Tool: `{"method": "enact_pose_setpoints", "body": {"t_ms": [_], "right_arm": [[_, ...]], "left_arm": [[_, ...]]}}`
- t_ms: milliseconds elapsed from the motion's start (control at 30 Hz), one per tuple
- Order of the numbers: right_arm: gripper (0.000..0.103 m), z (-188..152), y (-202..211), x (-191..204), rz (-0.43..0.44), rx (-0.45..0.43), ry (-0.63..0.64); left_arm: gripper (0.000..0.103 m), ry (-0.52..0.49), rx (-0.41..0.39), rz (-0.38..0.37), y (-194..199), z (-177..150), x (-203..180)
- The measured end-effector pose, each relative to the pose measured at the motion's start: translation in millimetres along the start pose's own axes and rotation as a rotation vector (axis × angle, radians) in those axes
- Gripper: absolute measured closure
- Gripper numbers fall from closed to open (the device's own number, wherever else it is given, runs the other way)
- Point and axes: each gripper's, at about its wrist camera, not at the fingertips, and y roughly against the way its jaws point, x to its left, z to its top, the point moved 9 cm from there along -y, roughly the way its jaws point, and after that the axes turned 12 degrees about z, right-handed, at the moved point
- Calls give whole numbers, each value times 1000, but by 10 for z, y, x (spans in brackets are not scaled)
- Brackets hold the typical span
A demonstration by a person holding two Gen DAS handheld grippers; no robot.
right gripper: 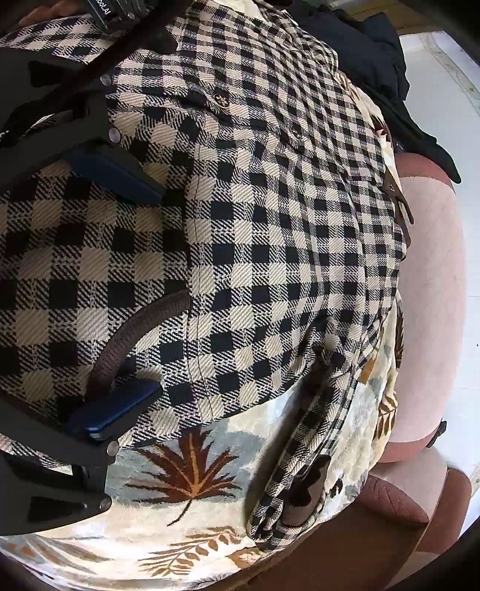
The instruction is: Fold large clothes
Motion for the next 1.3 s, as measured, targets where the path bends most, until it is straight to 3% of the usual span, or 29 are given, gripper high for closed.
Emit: {"method": "enact_pose_setpoints", "body": {"t_ms": [1300], "right_arm": [[4, -2, -9, 2, 0, 1, 0]], "left_arm": [[0, -12, -1, 8, 22, -23, 7]]}}
